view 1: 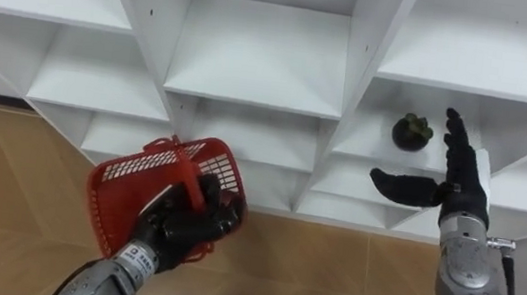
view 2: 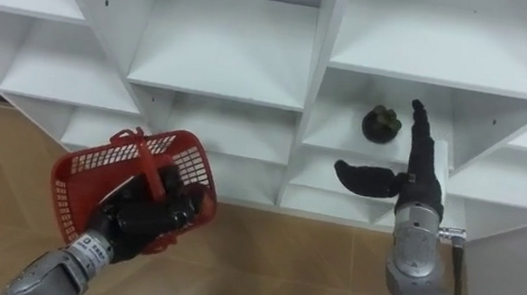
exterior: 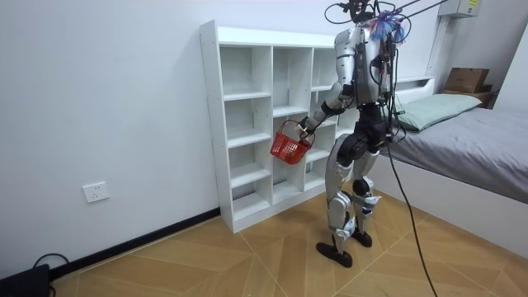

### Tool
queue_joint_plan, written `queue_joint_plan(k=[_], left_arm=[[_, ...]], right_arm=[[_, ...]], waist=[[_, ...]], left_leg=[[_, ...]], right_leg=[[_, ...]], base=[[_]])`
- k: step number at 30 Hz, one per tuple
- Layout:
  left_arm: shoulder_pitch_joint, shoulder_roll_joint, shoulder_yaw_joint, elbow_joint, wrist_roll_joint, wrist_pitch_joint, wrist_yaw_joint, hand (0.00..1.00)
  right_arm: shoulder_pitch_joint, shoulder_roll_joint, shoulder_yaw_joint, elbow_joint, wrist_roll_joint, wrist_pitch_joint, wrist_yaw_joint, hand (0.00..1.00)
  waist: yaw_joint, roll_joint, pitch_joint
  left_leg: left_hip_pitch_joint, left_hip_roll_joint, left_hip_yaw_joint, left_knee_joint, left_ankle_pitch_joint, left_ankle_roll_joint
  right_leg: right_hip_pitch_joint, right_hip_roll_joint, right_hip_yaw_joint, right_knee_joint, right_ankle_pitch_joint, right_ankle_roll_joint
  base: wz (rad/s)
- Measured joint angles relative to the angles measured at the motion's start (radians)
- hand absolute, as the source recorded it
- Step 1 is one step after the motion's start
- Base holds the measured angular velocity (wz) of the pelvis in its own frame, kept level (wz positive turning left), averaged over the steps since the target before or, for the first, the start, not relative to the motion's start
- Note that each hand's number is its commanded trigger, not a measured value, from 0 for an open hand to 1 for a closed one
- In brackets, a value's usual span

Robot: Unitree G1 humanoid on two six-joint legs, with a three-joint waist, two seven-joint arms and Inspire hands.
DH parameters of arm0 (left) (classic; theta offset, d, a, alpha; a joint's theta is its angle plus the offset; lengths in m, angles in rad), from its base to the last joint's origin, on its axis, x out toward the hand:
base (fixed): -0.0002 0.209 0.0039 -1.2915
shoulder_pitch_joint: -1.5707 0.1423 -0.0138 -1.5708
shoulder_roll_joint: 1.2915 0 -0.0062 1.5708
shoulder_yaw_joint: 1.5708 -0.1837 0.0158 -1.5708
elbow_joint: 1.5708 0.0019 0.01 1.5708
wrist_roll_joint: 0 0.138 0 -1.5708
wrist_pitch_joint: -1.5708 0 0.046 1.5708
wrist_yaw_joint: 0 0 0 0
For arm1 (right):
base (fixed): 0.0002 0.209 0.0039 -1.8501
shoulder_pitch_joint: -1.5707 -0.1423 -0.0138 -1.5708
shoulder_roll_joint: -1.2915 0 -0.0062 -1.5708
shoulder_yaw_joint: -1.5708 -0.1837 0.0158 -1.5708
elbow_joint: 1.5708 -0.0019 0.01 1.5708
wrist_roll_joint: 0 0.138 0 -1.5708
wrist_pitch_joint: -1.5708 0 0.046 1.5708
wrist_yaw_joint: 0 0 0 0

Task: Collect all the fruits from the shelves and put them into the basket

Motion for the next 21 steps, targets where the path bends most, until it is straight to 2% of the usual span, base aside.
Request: queue_joint_plan(k=[10, 16, 21], left_arm=[[-0.001, 0.0, 0.0, 0.0, -0.001, 0.002, 0.001, 1.0], [-0.01, 0.001, -0.001, 0.017, -0.001, 0.002, 0.002, 1.0], [-0.029, 0.002, -0.001, 0.05, -0.001, 0.004, 0.005, 1.0]], right_arm=[[-0.051, -0.001, -0.019, 0.081, 0.0, 0.011, -0.02, 0.0], [-0.052, -0.001, -0.019, 0.081, -0.001, 0.02, -0.042, 0.0], [-0.074, -0.009, -0.019, 0.096, -0.004, 0.029, -0.048, 0.0]], waist=[[0.006, -0.005, 0.0025], [0.013, -0.022, 0.0122], [0.026, -0.024, 0.0111]], left_leg=[[-0.003, -0.001, 0.003, 0.0, 0.002, 0.003], [-0.004, -0.001, 0.004, -0.001, 0.002, 0.003], [-0.016, -0.001, 0.004, 0.0, 0.002, 0.003]], right_leg=[[-0.006, -0.003, 0.003, 0.003, -0.001, 0.002], [-0.007, -0.002, 0.003, 0.002, -0.001, 0.002], [-0.017, -0.003, 0.0, 0.004, -0.001, 0.001]], base=[[0.0], [0.0], [0.01]])
